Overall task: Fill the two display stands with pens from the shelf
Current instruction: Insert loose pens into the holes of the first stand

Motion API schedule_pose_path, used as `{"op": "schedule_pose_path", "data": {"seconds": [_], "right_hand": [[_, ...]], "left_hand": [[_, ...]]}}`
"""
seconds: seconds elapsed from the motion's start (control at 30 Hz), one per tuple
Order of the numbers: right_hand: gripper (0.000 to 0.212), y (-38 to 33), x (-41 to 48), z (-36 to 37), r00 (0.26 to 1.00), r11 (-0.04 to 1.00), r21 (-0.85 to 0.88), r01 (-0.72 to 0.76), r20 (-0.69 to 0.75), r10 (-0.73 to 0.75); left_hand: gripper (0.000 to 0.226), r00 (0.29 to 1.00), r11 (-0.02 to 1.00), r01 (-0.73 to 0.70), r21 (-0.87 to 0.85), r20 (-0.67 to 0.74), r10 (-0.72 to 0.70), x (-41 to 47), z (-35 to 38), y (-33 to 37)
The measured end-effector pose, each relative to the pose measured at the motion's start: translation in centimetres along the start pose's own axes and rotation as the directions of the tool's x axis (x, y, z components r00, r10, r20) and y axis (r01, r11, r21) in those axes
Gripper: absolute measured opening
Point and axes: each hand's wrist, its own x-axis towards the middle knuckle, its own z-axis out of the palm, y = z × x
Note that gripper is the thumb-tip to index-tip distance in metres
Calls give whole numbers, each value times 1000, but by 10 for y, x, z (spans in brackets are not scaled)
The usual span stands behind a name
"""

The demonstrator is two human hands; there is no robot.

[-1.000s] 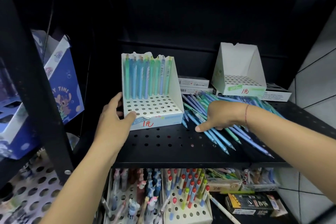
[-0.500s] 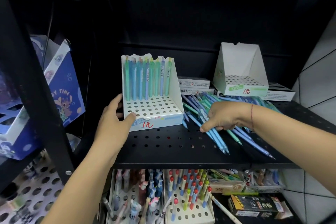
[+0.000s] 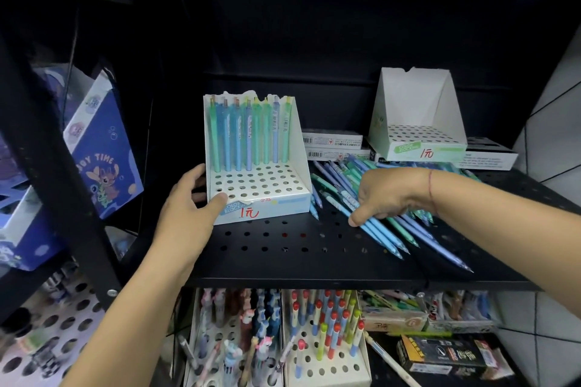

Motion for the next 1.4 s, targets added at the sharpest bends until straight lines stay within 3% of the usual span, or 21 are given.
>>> {"op": "schedule_pose_path", "data": {"seconds": [0.2, 0.33, 0.4, 0.43, 0.53, 0.6, 0.7, 0.8, 0.9, 0.97, 1.03, 1.13, 1.27, 1.4], "right_hand": [[45, 22, -1, -8, 991, 957, 284, 52, 105, -85], [44, 16, -14, -21, 976, 813, 546, 202, -41, -215], [41, -2, -22, -24, 943, 720, 614, 323, -150, -296], [39, -14, -24, -22, 922, 675, 631, 382, -207, -328], [32, -52, -26, -14, 837, 564, 619, 546, -386, -388], [31, -71, -23, -9, 775, 506, 587, 632, -485, -404], [37, -84, -15, -6, 710, 513, 498, 700, -562, -423], [41, -92, -10, -3, 705, 533, 472, 702, -567, -427], [23, -98, -5, -8, 695, 402, 569, 717, -622, -360], [43, -98, 1, -20, 646, 343, 558, 756, -720, -253], [72, -98, 12, -29, 544, 426, 438, 792, -823, -164], [78, -99, 31, -34, 444, 561, 301, 771, -886, -134], [61, -106, 53, -27, 430, 608, 268, 748, -892, -136], [56, -110, 66, -17, 452, 639, 276, 718, -883, -127]], "left_hand": [[57, 999, 1000, 13, 26, -49, -11, -3, 0, 4], [38, 922, 961, -256, 109, -273, 276, -35, 8, 34], [31, 935, 953, -302, 26, -189, 302, -53, 21, 53], [31, 962, 965, -261, -18, -85, 259, -59, 30, 60], [36, 961, 979, 24, -202, 274, 33, -66, 52, 69], [30, 945, 940, 127, -318, 327, -18, -65, 57, 71], [28, 969, 949, 67, -309, 245, 12, -59, 49, 66], [28, 984, 965, -2, -263, 172, 49, -52, 42, 58], [24, 995, 968, -63, -242, 66, 81, -45, 37, 48], [24, 995, 969, -104, -224, -22, 102, -39, 31, 42], [25, 989, 972, -139, -192, -78, 126, -34, 25, 37], [25, 989, 974, -138, -178, -71, 127, -30, 21, 33], [25, 993, 973, -119, -198, -8, 120, -29, 19, 30], [26, 994, 974, -83, -212, 52, 97, -29, 18, 27]]}}
